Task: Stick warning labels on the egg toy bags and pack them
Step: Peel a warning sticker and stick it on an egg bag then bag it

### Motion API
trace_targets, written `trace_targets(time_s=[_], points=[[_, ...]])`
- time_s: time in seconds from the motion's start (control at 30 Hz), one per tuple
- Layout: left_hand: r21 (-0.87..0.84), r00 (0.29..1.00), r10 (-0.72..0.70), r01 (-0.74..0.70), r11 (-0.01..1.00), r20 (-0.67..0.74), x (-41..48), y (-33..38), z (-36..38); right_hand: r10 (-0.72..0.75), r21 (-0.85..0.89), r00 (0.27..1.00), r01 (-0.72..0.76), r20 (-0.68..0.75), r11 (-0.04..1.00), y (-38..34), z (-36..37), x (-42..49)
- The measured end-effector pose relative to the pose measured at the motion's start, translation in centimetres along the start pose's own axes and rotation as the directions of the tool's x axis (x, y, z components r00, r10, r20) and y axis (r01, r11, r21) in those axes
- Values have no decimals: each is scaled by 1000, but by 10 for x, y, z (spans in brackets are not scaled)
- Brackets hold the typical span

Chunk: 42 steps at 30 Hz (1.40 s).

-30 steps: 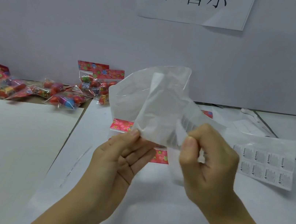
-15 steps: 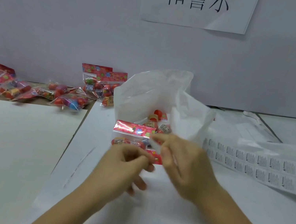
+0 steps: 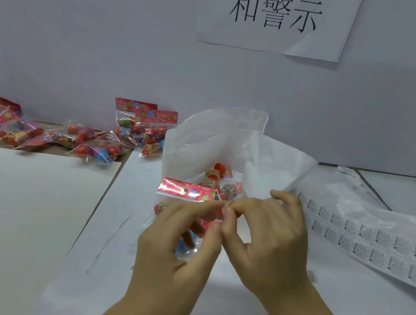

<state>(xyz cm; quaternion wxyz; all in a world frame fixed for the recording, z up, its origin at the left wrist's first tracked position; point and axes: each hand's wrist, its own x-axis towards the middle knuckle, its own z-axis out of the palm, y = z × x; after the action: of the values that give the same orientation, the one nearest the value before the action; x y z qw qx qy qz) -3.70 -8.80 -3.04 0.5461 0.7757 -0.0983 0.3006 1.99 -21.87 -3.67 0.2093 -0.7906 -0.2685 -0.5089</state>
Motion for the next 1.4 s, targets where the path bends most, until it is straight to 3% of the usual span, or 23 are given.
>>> trace_targets(time_s=[0.2, 0.33, 0.4, 0.47, 0.53, 0.57, 0.7, 0.8, 1.07, 1.17, 1.27, 1.33, 1.4], points=[[-145, 997, -71, 72, 987, 13, -3, 5, 1, -20, 89, 1000, 19, 10, 996, -2, -2, -1], [-386, 957, -291, 268, 883, -2, 2, 7, -1, 89, 325, 985, -133, 146, 936, -11, -10, 3], [-577, 896, -444, 374, 726, 22, 10, 6, -5, 286, 487, 926, -374, 249, 789, -19, -13, 5], [-710, 844, -524, 440, 549, 118, 15, 6, -9, 482, 618, 761, -640, 433, 456, -26, -16, 10], [-752, 823, -538, 469, 463, 182, 17, 7, -10, 512, 610, 592, -777, 623, 156, -27, -15, 14], [-761, 819, -536, 477, 440, 203, 17, 7, -10, 497, 590, 545, -804, 676, 78, -27, -15, 16], [-776, 806, -521, 509, 371, 280, 14, 3, -8, 484, 568, 484, -822, 729, -33, -26, -16, 19], [-776, 802, -514, 521, 355, 304, 12, 0, -7, 494, 578, 482, -814, 723, -51, -26, -15, 19], [-731, 808, -458, 558, 392, 372, 10, -4, -4, 497, 557, 455, -828, 738, -69, -22, -14, 18], [-723, 809, -474, 553, 414, 347, 9, -3, -3, 510, 576, 483, -817, 712, -29, -22, -12, 15], [-604, 832, -520, 518, 605, 193, 11, -3, -1, 594, 647, 496, -761, 633, -54, -22, -12, 16], [-350, 866, -499, 457, 818, -35, 16, -16, -4, 653, 676, 462, -729, 600, -105, -17, -11, 16], [-80, 905, -406, 398, 914, -130, 26, -31, -12, 655, 656, 445, -748, 611, -103, -13, -7, 13]])
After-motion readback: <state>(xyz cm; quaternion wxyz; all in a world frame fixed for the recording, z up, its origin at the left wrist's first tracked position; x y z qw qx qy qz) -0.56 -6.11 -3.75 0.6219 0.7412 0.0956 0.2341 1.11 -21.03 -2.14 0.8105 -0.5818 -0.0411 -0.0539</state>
